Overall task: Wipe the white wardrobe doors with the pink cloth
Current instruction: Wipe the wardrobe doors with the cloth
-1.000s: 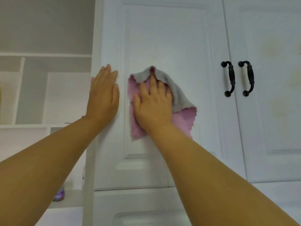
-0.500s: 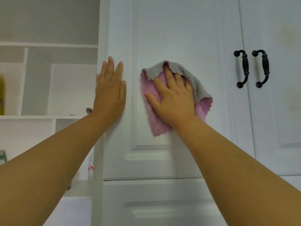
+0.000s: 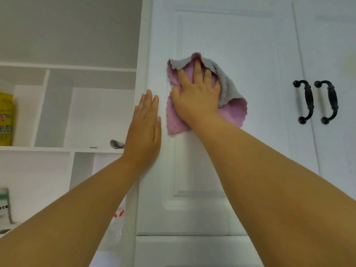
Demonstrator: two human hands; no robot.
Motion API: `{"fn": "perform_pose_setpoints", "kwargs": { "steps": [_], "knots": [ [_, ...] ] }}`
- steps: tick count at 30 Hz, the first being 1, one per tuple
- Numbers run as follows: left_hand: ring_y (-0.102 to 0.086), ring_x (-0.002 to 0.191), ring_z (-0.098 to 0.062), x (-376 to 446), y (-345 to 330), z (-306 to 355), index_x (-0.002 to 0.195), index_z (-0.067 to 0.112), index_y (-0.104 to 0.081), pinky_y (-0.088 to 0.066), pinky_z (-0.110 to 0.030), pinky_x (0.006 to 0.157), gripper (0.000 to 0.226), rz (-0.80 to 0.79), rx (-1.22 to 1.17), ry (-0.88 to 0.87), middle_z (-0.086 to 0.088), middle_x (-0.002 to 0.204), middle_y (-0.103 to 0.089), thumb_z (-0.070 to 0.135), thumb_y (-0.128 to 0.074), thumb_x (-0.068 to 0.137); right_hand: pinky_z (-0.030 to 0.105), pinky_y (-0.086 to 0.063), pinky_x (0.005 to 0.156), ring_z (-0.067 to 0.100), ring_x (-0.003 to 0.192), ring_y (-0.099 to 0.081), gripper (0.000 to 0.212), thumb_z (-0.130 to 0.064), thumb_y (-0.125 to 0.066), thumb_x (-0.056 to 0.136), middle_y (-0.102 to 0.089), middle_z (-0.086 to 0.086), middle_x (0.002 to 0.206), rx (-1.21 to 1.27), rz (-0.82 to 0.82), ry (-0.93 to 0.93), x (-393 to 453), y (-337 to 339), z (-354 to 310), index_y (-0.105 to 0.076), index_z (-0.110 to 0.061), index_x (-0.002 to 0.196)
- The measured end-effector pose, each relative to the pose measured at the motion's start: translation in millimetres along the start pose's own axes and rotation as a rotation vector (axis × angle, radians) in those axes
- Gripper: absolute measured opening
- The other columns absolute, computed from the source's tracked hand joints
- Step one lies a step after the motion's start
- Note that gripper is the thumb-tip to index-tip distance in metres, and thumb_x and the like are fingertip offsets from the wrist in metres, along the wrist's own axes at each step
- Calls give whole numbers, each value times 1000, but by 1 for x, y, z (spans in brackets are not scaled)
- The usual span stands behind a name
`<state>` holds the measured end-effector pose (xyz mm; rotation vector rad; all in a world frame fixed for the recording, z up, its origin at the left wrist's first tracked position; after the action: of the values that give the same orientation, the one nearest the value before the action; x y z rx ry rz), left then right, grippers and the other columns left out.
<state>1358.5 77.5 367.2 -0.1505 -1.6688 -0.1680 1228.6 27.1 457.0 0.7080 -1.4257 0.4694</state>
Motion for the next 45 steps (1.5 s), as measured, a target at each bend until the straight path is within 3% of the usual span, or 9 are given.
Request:
{"fn": "perform_pose_setpoints", "kwargs": {
  "steps": [8, 12, 18, 21, 27, 33, 39, 42, 45],
  "knots": [
    [-5, 154, -18, 1, -2, -3, 157, 8, -18, 2, -25, 124, 54, -4, 26, 15, -9, 166, -11, 14, -26, 104, 51, -10, 120, 31, 149, -21, 56, -35, -39, 97, -22, 8, 165, -33, 85, 49, -51, -15, -8, -37, -32, 153],
    [-4, 154, -19, 0, 4, 0, 158, 9, -17, 0, -40, 126, 51, -15, 98, 116, -9, 167, -8, 13, -28, 108, 45, -17, 116, 29, 141, -33, 56, -31, -49, 91, -38, 9, 159, 8, 158, 86, -112, -26, -17, -49, -25, 147],
    [-5, 154, -24, -9, -4, 29, 157, 9, -21, 3, -54, 122, 56, 0, 298, 194, -11, 167, -10, 21, -35, 104, 47, -24, 114, 28, 141, -37, 57, -56, -48, 96, -36, 3, 160, -20, 35, 225, -124, -13, 25, -46, -34, 148],
    [-6, 154, -24, -18, -10, 34, 157, 8, -20, 0, -56, 121, 57, -50, 398, 98, -11, 166, -12, 22, -34, 104, 51, -19, 117, 31, 148, -27, 67, -67, -40, 94, -25, 4, 165, -100, -44, 150, -122, -7, 62, -37, -36, 153],
    [-3, 154, -26, -19, -12, 34, 158, 7, -15, -3, -52, 123, 57, -77, 389, 85, -11, 167, -9, 14, -32, 103, 52, -24, 114, 36, 143, -32, 65, -65, -30, 95, -19, 11, 166, -153, 45, -53, -125, 16, 134, -38, -32, 151],
    [-7, 154, -29, -20, -12, 36, 156, 4, -22, -3, -51, 124, 58, -45, 327, 96, -13, 165, -15, 6, -36, 101, 57, -22, 111, 39, 142, -30, 61, -58, -29, 97, -19, 17, 165, -159, 104, -250, -131, 3, 100, -37, -33, 152],
    [-7, 154, -26, -22, -8, 34, 157, 7, -21, -10, -51, 123, 57, -43, 332, 109, -10, 166, -13, 11, -36, 102, 53, -16, 114, 36, 143, -31, 58, -57, -40, 94, -27, 10, 163, -78, 10, 61, -151, -17, 39, -47, -34, 146],
    [-8, 154, -27, -22, -11, 36, 157, 6, -20, -13, -54, 121, 57, -43, 362, 107, -10, 166, -14, 12, -36, 102, 52, -18, 115, 33, 143, -32, 61, -61, -43, 93, -31, 7, 163, -100, -14, 171, -155, -6, 77, -48, -34, 147],
    [-9, 154, -28, -23, -12, 37, 157, 6, -20, -13, -55, 121, 57, -39, 384, 112, -11, 166, -15, 12, -36, 103, 49, -16, 117, 34, 145, -30, 66, -62, -34, 94, -25, 9, 164, -149, -36, 130, -156, 7, 122, -39, -32, 152]
  ]
}}
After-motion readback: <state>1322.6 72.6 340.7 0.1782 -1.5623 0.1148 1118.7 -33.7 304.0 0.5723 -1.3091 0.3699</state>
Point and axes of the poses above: each hand's wrist, its own x-axis towards the middle knuckle, its own y-axis out of the back of the hand, z = x × y, the point moved 4 cm from there along x, towards the middle knuckle
